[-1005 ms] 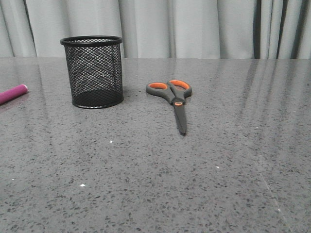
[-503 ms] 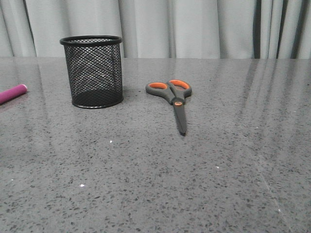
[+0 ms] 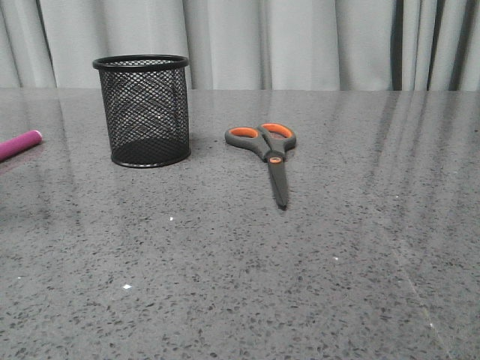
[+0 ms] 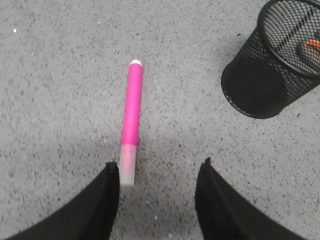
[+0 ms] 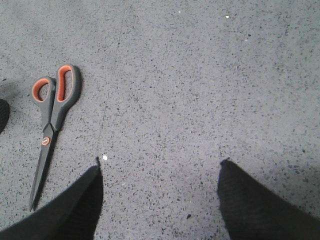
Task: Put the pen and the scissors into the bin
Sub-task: 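Move the left gripper down over the pink marker, then close the left gripper on the pink marker and lift it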
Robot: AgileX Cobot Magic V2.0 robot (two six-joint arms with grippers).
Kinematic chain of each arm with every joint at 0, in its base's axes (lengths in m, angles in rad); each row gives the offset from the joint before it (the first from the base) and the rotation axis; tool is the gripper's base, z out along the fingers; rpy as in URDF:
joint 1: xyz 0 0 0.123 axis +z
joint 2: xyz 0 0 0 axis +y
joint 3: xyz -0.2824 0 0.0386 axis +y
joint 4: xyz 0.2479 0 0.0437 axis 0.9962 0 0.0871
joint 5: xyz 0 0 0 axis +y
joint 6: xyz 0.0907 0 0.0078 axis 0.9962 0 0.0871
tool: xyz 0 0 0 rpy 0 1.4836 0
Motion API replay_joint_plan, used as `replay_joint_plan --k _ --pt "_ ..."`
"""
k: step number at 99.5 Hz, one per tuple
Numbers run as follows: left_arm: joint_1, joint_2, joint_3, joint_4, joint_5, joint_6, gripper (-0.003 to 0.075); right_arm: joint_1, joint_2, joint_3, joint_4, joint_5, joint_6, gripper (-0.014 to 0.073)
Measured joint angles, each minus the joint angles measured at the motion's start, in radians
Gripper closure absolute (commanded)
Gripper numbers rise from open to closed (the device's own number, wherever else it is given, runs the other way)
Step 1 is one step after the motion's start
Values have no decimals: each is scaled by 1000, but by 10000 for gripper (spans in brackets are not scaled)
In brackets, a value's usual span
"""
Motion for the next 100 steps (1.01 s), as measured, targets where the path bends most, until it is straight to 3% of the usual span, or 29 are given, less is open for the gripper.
replay_joint_plan --k 59,100 --pt "0 490 -293 2 154 146 385 0 0 0 0 0 -21 151" --pt "-2 612 -340 45 147 162 385 0 0 0 0 0 -25 151"
